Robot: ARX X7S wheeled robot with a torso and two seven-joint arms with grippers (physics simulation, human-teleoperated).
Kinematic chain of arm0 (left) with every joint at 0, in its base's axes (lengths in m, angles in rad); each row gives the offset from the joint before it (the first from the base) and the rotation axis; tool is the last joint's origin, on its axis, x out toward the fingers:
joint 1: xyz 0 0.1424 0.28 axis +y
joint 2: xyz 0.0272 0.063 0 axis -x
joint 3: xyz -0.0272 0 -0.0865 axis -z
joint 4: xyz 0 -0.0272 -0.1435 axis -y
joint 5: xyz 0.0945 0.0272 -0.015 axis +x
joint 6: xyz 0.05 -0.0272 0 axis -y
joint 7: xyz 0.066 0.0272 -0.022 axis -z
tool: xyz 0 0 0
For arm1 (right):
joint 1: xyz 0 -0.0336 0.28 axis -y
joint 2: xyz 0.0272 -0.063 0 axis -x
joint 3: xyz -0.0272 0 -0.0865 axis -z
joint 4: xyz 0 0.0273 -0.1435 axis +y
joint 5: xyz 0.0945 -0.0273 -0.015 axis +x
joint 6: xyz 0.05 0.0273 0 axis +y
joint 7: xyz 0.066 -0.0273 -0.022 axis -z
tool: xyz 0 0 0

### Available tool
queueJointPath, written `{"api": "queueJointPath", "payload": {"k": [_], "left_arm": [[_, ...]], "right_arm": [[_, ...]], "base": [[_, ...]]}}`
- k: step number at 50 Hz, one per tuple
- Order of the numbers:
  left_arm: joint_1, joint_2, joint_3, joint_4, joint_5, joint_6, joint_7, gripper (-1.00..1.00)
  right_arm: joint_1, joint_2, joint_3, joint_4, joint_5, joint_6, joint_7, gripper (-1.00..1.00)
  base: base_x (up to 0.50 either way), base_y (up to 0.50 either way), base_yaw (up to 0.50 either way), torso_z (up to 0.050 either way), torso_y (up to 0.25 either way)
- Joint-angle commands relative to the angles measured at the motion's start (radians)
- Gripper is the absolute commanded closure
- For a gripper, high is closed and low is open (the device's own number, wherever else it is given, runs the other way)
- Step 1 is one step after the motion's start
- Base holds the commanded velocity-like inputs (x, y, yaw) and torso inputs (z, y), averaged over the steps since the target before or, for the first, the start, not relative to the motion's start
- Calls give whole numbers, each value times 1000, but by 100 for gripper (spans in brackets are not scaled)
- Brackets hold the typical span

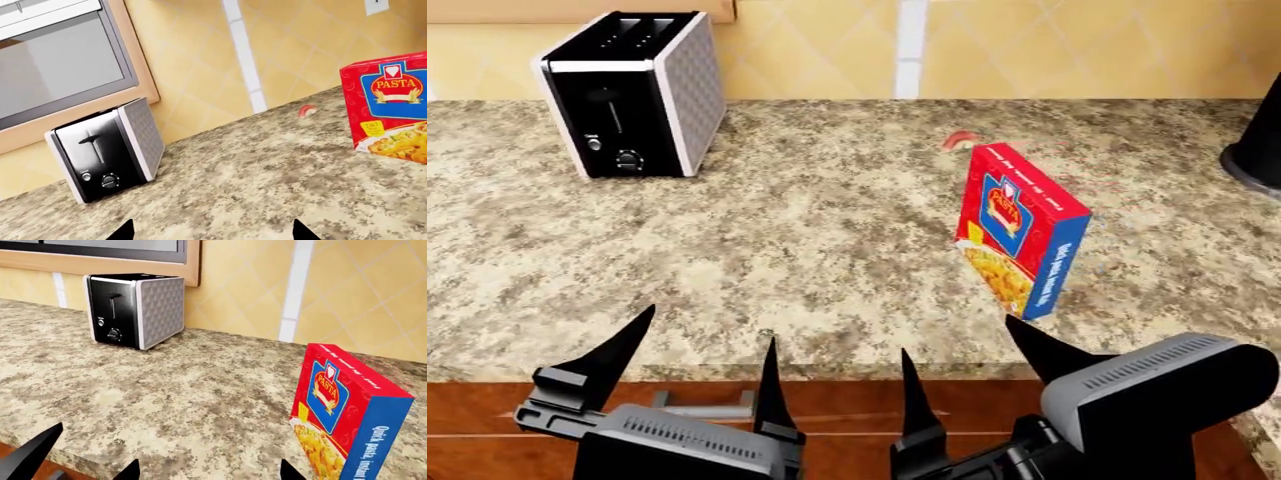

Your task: Pick the peanut butter and boxed food from the counter and place them in the cabinets closest to them.

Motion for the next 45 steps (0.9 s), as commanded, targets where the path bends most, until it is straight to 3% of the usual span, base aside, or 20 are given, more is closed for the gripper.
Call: {"api": "queueJointPath", "payload": {"k": [1, 13, 27, 45], "left_arm": [[5, -2, -2, -6, 3, 6, 5, -100], [8, 0, -5, -8, 1, 4, 4, -100], [2, -5, -13, -3, -20, -3, 2, -100], [-148, -55, -96, 15, -301, 56, 180, -100]], "right_arm": [[1, 0, -1, 1, -7, -2, -6, -100], [-11, -10, 27, 0, -25, 17, -39, -100], [-7, -9, 29, 1, -39, 15, -51, -100], [70, 26, -9, 35, -56, -49, -41, -100]], "base": [[-3, -500, 0, 0, 0], [-3, -500, 0, 0, 0], [0, 0, 0, 0, 0], [0, 0, 0, 0, 0]]}}
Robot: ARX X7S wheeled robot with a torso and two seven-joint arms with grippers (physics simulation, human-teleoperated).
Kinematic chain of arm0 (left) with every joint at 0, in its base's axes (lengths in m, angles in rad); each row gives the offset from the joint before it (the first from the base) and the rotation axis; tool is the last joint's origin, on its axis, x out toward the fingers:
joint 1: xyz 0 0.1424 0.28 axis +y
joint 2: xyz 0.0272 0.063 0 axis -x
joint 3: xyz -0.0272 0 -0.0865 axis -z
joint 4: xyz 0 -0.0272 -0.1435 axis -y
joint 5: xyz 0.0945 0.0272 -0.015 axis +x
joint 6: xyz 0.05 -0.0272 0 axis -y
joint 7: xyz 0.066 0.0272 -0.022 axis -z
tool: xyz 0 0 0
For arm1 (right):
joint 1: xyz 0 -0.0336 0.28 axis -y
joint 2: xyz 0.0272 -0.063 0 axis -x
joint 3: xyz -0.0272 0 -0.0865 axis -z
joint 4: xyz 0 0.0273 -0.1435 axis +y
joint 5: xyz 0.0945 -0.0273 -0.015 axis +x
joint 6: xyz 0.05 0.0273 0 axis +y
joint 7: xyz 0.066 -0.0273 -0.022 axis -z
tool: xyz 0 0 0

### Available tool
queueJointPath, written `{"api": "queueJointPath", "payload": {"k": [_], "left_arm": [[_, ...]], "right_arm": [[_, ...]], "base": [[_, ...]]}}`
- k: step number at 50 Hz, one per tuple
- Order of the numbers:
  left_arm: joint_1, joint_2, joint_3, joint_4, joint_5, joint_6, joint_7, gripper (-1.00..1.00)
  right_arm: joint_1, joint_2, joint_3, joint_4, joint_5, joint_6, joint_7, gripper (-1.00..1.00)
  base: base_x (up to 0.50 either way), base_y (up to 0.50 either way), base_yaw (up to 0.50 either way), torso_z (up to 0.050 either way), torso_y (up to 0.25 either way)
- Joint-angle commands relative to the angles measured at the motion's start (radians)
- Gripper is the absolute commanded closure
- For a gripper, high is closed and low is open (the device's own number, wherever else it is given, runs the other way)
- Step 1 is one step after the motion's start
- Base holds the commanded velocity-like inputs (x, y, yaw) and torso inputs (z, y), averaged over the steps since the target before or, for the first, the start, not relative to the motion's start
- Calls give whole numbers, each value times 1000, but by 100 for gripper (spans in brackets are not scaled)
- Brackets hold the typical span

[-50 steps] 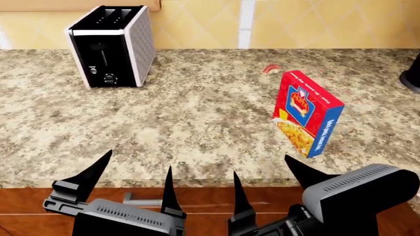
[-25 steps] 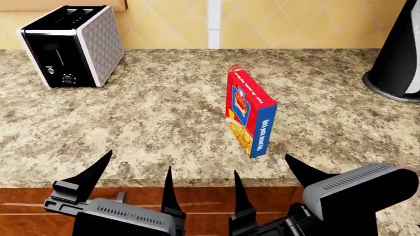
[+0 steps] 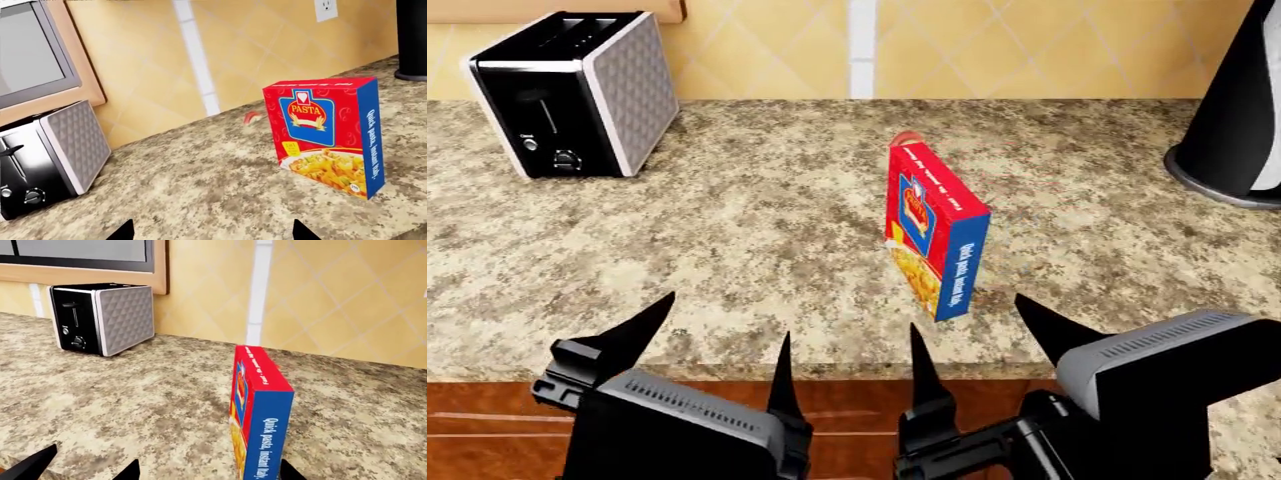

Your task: Pick the peanut butter and boxed food from the counter and place them in the cabinets closest to them.

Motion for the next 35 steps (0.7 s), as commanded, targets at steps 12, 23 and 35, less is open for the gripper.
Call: {"api": "queueJointPath", "payload": {"k": [12, 23, 35], "left_arm": [[-145, -47, -71, 38, -210, 10, 60, -100], [-131, -44, -63, 29, -192, 18, 67, -100], [-127, -41, -59, 19, -186, 24, 74, -100]], "right_arm": [[26, 26, -20, 9, -24, -36, -17, -100], [19, 30, -22, 1, -36, -40, -32, -100], [11, 29, -15, -3, -49, -42, -48, -100]], "base": [[70, 0, 0, 0, 0], [479, -3, 0, 0, 0], [40, 0, 0, 0, 0]]}}
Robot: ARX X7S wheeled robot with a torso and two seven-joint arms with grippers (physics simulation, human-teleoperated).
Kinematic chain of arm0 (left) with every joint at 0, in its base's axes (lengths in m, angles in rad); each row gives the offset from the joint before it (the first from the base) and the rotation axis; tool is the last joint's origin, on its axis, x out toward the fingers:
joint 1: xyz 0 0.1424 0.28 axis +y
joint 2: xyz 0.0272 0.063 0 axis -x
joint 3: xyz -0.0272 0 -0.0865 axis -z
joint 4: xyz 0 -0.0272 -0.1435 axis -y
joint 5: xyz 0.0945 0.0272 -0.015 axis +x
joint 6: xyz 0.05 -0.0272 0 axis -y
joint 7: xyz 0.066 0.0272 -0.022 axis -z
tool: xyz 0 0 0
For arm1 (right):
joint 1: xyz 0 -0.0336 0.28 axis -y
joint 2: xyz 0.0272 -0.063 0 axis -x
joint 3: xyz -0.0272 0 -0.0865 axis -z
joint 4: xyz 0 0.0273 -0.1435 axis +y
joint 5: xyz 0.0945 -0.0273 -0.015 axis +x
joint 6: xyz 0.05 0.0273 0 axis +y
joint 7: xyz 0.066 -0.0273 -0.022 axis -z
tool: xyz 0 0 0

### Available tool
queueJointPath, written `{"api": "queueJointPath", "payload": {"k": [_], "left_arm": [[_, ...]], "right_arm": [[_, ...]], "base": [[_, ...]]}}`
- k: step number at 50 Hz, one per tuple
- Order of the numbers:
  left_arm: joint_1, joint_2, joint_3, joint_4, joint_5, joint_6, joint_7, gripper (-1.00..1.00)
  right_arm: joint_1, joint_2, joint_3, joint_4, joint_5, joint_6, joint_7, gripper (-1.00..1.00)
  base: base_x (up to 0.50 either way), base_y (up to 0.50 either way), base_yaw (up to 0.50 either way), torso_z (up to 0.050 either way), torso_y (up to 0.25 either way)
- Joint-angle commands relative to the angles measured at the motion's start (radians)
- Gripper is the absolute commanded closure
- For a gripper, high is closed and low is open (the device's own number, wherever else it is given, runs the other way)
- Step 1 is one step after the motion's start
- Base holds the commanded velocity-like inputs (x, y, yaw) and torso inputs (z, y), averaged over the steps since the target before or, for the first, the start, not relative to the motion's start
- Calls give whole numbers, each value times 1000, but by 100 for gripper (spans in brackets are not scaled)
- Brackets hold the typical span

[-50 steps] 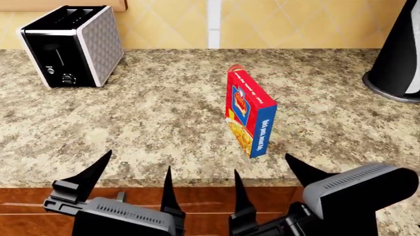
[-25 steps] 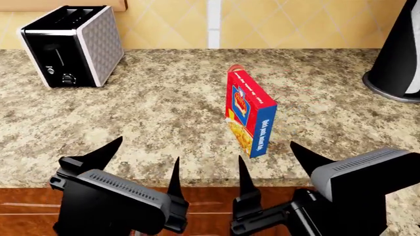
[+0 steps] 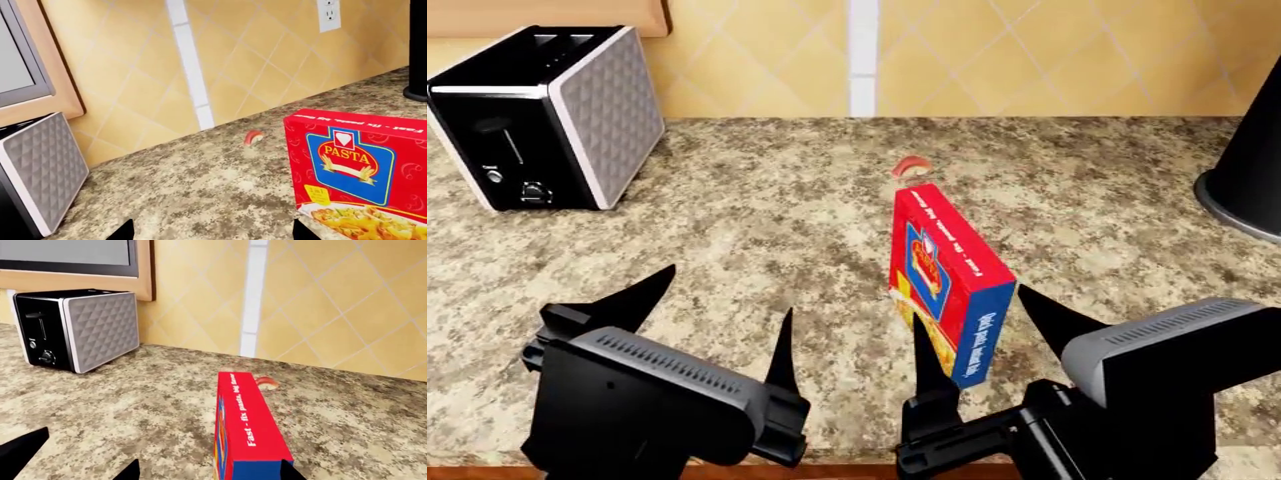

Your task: Pick the peanut butter and boxed food from the counter and place them in the cabinets closest to them.

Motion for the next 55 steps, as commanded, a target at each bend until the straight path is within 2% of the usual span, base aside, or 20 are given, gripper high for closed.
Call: {"api": "queueJointPath", "payload": {"k": [1, 7, 25, 41, 55], "left_arm": [[0, 1, 3, -8, 0, 6, 8, -100], [3, 1, 6, -11, 2, 8, 11, -100], [-3, -2, 10, -9, -2, 8, 5, -100], [0, 0, 13, -18, 1, 15, 12, -100], [-4, 1, 15, -16, -1, 13, 10, -100]], "right_arm": [[-8, 4, 1, -4, -11, -4, -13, -100], [-10, 6, -5, -3, -18, -1, -19, -100], [15, 19, 11, 4, -33, -21, -37, -100], [100, 72, -42, 31, 11, -109, 25, -100], [113, 87, -71, 27, 22, -140, 32, -100]], "base": [[0, 0, 0, 0, 0], [284, -2, 0, 0, 0], [0, 0, 0, 0, 0], [0, 0, 0, 0, 0], [401, -2, 0, 0, 1]]}}
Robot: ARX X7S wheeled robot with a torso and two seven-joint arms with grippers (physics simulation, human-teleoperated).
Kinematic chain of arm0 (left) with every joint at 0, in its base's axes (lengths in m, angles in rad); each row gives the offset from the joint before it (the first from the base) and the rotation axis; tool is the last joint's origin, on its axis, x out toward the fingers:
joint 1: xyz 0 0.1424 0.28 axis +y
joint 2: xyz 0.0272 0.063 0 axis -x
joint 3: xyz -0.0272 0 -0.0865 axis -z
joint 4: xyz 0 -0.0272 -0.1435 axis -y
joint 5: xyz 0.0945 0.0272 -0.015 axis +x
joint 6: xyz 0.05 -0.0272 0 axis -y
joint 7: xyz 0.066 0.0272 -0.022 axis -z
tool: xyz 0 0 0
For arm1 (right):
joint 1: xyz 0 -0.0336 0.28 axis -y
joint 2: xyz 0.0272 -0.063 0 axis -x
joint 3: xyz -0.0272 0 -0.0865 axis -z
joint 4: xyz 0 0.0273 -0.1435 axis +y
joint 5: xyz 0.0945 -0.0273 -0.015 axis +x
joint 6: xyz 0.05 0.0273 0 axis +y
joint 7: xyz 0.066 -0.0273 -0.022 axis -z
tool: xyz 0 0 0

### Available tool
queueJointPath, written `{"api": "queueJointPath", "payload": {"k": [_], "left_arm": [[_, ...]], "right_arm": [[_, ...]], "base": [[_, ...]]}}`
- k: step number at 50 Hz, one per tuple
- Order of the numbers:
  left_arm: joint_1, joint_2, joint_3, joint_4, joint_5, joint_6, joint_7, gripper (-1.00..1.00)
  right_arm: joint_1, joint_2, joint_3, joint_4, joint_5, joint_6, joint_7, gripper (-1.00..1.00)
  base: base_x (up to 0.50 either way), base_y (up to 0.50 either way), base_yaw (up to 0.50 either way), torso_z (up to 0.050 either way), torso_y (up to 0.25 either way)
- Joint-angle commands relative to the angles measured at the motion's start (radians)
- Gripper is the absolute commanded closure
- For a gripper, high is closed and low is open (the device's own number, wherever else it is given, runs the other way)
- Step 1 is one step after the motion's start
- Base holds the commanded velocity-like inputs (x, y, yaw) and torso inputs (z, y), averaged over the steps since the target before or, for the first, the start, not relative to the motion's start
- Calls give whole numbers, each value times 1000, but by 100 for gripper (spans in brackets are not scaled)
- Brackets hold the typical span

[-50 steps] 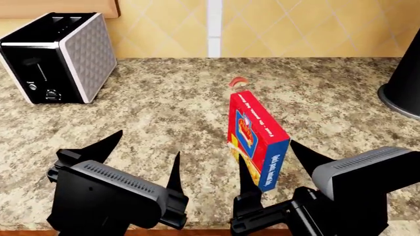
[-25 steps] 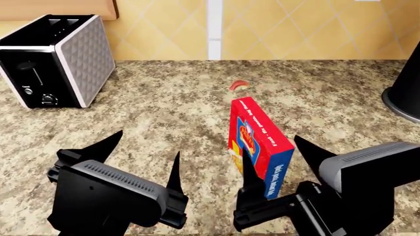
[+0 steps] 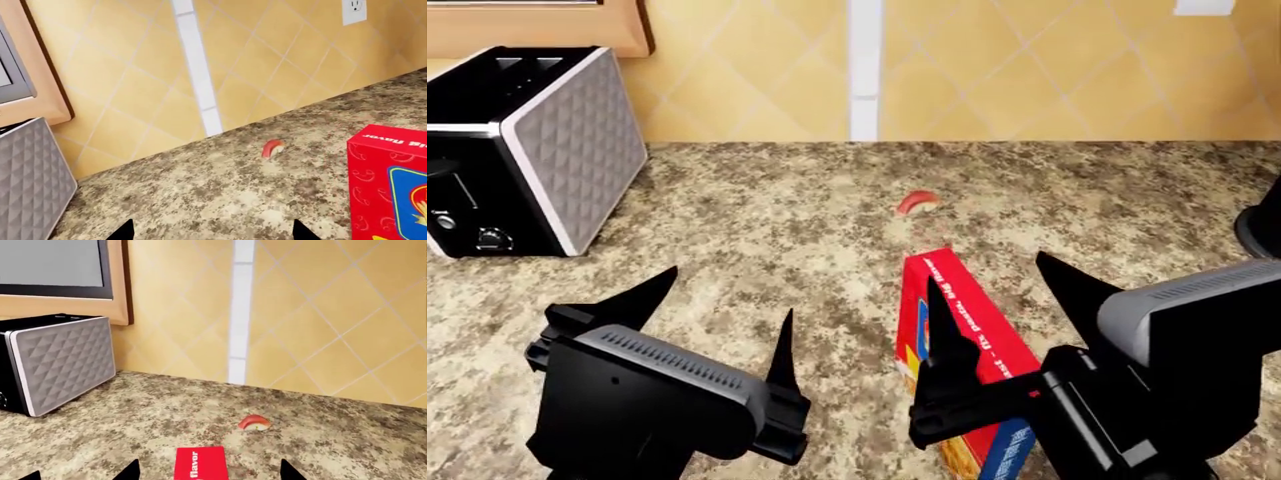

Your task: Pick the peanut butter and boxed food from the counter and place them in the cabinets closest to them.

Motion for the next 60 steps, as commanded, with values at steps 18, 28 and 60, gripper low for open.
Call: {"api": "queueJointPath", "payload": {"k": [18, 28, 60], "left_arm": [[-11, 6, 2, -6, -14, -3, -3, -100], [-9, 6, 3, -8, -12, 0, -1, -100], [-17, 9, 4, 6, -15, -2, -15, -100]], "right_arm": [[-47, 82, -116, 40, 172, -218, 95, -100], [-57, 140, -129, 25, 210, -297, 103, -100], [-329, 57, -13, 109, -129, -89, -209, -100]], "base": [[0, 0, 0, 0, 0], [0, 0, 0, 0, 0], [0, 0, 0, 0, 0]]}}
